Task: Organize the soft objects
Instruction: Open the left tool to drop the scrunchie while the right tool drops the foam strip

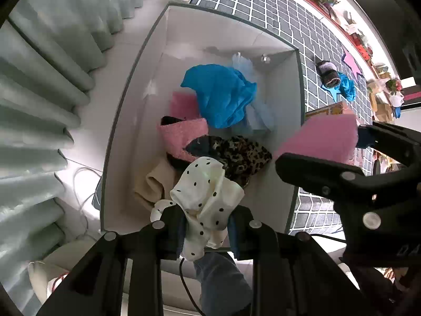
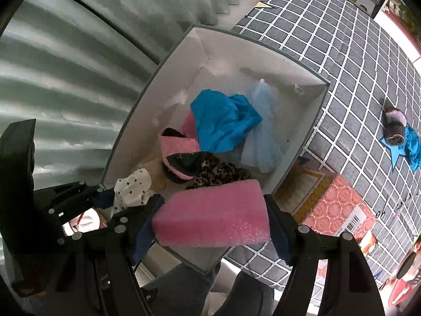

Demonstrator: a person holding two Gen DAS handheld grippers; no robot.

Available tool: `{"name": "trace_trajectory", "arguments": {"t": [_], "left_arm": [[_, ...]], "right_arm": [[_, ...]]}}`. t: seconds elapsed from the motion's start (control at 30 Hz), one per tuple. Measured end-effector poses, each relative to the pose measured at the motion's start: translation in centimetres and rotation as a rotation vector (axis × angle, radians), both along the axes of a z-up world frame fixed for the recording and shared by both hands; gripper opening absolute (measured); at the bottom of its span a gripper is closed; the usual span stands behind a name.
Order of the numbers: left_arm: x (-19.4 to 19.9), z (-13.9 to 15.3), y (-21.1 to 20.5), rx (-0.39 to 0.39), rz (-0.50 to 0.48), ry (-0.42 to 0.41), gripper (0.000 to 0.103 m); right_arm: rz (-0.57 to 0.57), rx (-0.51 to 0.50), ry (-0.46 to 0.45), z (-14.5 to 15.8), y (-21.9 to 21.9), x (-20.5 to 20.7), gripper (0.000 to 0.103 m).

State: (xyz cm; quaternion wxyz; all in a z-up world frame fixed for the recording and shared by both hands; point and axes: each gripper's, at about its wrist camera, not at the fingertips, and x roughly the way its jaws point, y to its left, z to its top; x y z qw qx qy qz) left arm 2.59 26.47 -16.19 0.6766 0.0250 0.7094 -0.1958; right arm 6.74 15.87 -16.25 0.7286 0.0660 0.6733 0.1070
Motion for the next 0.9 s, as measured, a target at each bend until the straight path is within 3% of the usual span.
{"name": "trace_trajectory", "arguments": {"t": [0.17,0.27,0.3,0.33,0.4,0.57,0.6,0.63,0.9], "left_arm": [[-0.1,-0.1,0.1,0.006,0.011,-0.008,0.037],[-0.1,0.0,0.2,0.006,0.021,-0.018,0.053],[-0.1,0.1,0.2,0.003,0.022,-0.022,0.061],[-0.1,0.1,0.2,0.002,0.025,-0.027,0.070],[-0.1,0.3,0.2,0.006,0.030,-0.041,0.080],[0.1,0.2,0.2,0.001,0.054,-0.031,0.085],[0.1,0.3,0.3,-0.002,0.059,-0.036,0.093],[0.1,0.4,0.3,-0.003,0.061,-0.043,0.103],[0.6,0.7,0.5,0.016,0.092,-0.072,0.103]], "right_arm": [[0.015,0.012,-0.002,-0.3,0.4,0.3,0.076],[0.025,0.019,-0.005,-0.3,0.4,0.4,0.077],[0.027,0.021,-0.008,-0.2,0.4,0.5,0.079],[0.027,0.025,-0.010,-0.2,0.3,0.5,0.088],[0.023,0.033,-0.018,0.0,0.2,0.5,0.093],[0.021,0.045,-0.037,0.8,-0.2,0.6,0.093],[0.019,0.044,-0.042,0.9,-0.2,0.6,0.094],[0.017,0.042,-0.048,1.1,-0.3,0.5,0.100],[0.001,0.024,-0.083,2.1,-0.7,0.8,0.103]]}}
